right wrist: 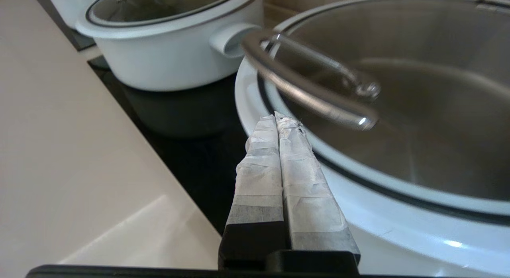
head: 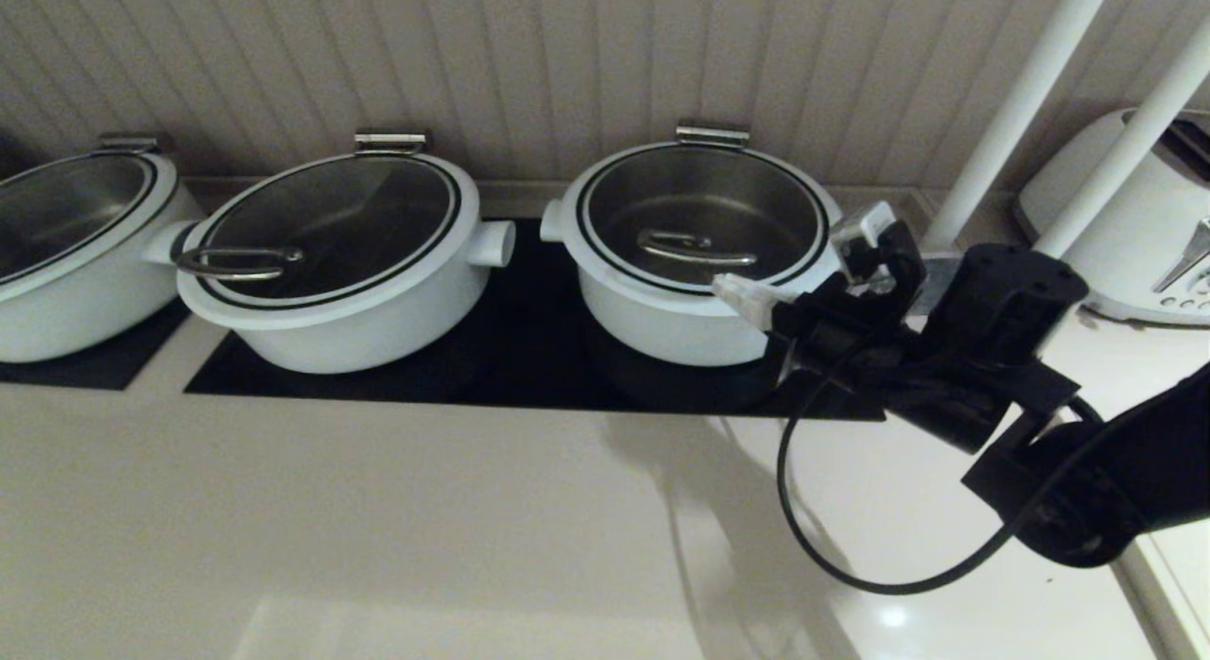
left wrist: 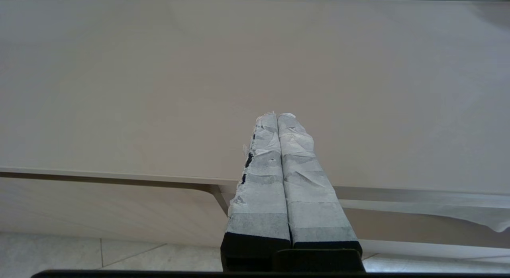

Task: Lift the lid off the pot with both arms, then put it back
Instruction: Open the food pot lid a small opening with the right arm

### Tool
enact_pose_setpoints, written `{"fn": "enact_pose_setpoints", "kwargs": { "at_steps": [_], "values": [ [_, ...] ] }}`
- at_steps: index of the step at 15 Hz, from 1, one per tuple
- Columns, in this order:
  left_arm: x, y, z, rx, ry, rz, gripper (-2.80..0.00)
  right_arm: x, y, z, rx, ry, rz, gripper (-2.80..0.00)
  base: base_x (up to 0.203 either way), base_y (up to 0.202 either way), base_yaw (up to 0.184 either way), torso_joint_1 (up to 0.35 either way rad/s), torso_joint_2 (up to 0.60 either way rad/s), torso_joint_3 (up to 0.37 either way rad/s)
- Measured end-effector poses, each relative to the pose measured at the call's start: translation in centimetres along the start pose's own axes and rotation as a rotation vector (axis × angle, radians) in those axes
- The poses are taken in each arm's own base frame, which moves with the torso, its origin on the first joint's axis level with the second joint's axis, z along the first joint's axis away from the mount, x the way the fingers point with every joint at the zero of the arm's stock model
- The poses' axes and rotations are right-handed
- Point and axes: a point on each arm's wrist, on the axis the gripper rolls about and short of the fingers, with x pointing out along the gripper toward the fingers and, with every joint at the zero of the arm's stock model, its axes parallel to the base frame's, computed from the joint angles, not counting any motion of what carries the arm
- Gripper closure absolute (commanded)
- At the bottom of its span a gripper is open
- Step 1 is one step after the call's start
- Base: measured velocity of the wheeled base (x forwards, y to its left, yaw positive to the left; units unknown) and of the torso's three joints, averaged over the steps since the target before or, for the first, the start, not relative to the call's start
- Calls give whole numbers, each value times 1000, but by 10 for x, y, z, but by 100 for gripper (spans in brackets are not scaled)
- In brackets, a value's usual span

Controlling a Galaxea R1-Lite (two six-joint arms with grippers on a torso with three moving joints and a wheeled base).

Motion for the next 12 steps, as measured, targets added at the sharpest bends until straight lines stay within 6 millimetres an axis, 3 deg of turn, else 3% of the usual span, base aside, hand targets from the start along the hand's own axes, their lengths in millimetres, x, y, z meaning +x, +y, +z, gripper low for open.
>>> {"fn": "enact_pose_setpoints", "kwargs": {
  "at_steps": [12],
  "values": [
    [0, 0, 0, 0, 0, 0, 0, 9, -4, -4, 0, 1, -58, 0, 0, 0, 0, 0, 0, 0]
  ]
}}
